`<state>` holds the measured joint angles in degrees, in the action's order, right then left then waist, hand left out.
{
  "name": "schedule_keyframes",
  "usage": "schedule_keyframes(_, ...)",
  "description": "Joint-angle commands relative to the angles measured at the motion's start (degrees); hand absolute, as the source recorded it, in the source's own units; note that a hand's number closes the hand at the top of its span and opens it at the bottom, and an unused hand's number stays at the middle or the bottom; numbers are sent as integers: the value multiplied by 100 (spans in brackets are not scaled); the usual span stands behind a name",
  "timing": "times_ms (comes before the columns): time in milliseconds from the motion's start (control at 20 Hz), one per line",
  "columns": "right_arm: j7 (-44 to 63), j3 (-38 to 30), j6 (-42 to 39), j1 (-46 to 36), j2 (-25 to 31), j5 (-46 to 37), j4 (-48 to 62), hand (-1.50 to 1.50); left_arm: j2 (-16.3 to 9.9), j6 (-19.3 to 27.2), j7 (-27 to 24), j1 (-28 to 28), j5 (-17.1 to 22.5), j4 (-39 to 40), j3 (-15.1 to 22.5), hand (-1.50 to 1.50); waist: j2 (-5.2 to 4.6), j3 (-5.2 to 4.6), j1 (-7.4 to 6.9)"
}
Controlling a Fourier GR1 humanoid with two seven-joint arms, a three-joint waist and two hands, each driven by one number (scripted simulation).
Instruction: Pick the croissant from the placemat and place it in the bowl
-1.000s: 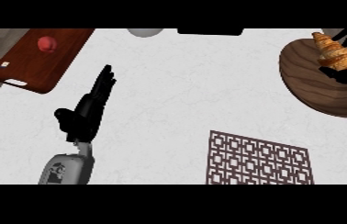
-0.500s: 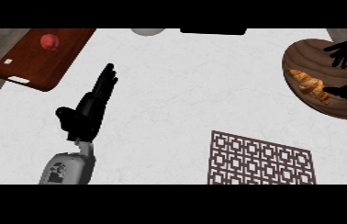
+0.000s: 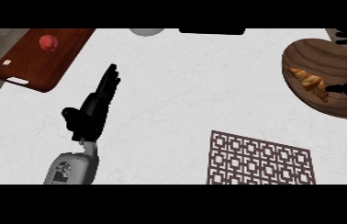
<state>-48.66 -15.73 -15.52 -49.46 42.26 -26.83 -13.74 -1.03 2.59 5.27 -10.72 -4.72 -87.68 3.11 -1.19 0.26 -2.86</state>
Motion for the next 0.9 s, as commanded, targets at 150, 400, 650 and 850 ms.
schedule_keyframes(150, -64, -638, -765, -252, 522, 593, 488, -150, 0, -16, 7, 122, 18, -147, 18, 0, 6, 2, -18)
schedule_keyframes(400, 311, -829, -1592, -318, 1001, 826, 696, -150, 97, 162, 183, -67, -56, -89, 107, 0, -10, 7, 26)
schedule_keyframes(650, 69, -923, -2123, 224, 1056, 981, 758, -150, 6, -5, -118, 174, -30, -116, 91, 0, -19, 18, 53)
schedule_keyframes(850, 162, -960, -2671, 221, 1249, 1086, 625, -150, -108, -84, -301, 98, 55, 227, -107, 0, -41, 18, 92)
